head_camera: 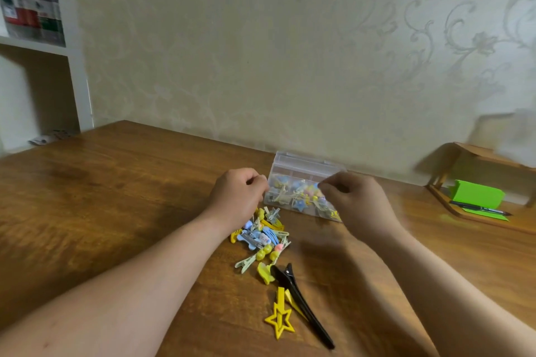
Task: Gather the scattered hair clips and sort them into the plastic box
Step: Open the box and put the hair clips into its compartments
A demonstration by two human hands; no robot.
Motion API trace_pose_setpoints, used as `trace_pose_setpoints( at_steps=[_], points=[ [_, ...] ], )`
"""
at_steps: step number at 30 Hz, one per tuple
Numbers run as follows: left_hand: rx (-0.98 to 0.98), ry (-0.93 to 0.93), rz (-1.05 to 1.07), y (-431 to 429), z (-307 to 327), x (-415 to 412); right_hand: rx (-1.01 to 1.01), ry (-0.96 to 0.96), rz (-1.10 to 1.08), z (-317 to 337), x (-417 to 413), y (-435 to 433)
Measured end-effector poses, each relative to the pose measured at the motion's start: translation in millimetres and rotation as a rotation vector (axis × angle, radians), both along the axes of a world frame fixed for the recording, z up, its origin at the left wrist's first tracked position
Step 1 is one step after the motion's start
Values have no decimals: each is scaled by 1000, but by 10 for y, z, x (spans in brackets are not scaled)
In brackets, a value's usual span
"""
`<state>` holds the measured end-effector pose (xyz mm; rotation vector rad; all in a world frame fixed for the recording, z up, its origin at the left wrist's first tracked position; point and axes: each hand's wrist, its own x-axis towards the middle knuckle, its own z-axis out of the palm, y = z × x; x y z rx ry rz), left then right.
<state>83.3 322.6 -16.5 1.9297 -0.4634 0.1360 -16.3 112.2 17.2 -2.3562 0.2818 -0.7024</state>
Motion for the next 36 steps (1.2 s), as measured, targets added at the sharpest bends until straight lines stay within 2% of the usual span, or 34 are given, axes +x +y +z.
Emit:
trace_pose_setpoints(
  at_steps=[8, 17, 26, 36],
  points=[
    [17, 4, -2, 13, 38, -74, 105, 109, 144, -272, -213, 91],
    [37, -13, -6, -11, 39, -70, -30, 220, 337, -316, -242, 261],
    [21, 0, -6, -17, 41, -85, -71, 253, 312, -335, -188, 340],
    [-5, 28, 24, 20, 58, -104, 43, 191, 288, -289, -249, 221]
  ],
)
